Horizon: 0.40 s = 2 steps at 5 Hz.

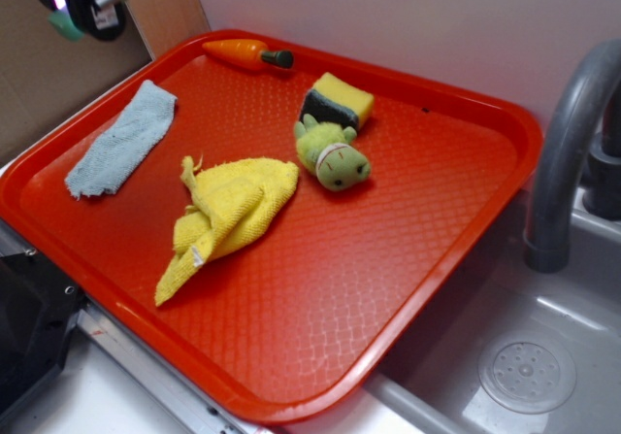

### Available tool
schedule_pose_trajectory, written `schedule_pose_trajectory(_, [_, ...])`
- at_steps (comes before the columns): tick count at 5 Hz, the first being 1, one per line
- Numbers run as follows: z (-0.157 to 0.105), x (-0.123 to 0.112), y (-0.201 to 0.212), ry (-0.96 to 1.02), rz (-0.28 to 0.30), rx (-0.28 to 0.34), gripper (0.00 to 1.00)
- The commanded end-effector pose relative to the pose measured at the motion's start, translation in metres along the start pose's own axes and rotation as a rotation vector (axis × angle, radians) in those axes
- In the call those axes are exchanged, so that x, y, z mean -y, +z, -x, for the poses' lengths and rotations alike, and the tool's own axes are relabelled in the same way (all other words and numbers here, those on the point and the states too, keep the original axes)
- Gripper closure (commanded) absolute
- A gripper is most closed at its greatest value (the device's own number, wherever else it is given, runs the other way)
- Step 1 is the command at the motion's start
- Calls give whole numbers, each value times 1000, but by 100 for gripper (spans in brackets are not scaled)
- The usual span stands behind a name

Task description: Grab the green block.

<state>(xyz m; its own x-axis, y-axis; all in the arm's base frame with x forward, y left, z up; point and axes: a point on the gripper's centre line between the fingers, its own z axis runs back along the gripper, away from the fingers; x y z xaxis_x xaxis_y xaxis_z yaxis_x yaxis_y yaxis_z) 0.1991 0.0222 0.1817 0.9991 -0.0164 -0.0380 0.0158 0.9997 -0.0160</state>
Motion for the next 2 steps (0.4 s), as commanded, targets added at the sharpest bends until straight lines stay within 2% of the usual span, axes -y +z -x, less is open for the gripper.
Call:
schedule_pose_trajectory(1, [10,41,43,-79,17,114,100])
schedule_pose_trajectory(2, [2,49,35,-122,36,79,100])
